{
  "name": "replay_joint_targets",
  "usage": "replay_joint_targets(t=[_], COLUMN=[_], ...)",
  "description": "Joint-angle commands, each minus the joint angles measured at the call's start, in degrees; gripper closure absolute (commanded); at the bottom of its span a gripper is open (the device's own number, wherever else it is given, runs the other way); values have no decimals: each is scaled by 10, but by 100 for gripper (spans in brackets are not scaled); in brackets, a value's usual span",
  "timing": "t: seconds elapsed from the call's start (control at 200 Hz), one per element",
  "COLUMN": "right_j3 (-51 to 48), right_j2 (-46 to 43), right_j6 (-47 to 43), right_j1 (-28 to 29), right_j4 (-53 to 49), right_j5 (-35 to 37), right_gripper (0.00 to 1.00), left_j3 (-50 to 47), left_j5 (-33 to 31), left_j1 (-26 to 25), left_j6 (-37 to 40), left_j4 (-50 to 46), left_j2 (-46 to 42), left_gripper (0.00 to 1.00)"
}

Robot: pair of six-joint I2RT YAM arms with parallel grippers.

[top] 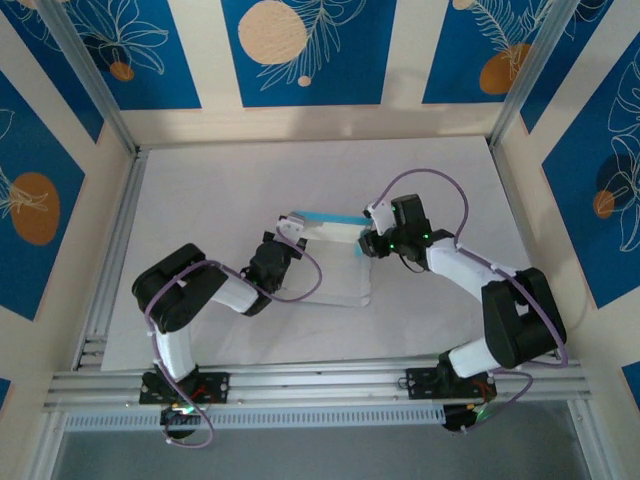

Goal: Fold the paper box

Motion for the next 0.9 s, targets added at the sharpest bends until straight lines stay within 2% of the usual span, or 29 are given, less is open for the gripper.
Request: replay_joint_targets(t=[0.0,0.15,0.25,0.365,0.56,0.73,0.895], right_j3=[25,43,56,67,91,125,147], right_j2=[12,32,46,62,89,118,140], right_j6=[-6,1,-1,-2,-7,-2,7], right_j1=[5,10,22,35,41,44,51], right_j4=[11,4,-7,-15,-26,-35,-37], right_j5=[-8,11,32,61,81,70,74], right_gripper=[61,67,75,78,77,74,77], left_j3=[-8,-10,-10,-11,-11,-12,-13], left_j5=[7,7,6,2,2,2,-4], left_j1=[-4,-4,-4,-5,-6,-7,-7], left_j6=[14,15,14,13,10,9,4], left_j4=[13,14,15,16,16,15,13], left_j2=[7,6,6,6,6,6,6], left_gripper=[100,100,100,100,100,100,100])
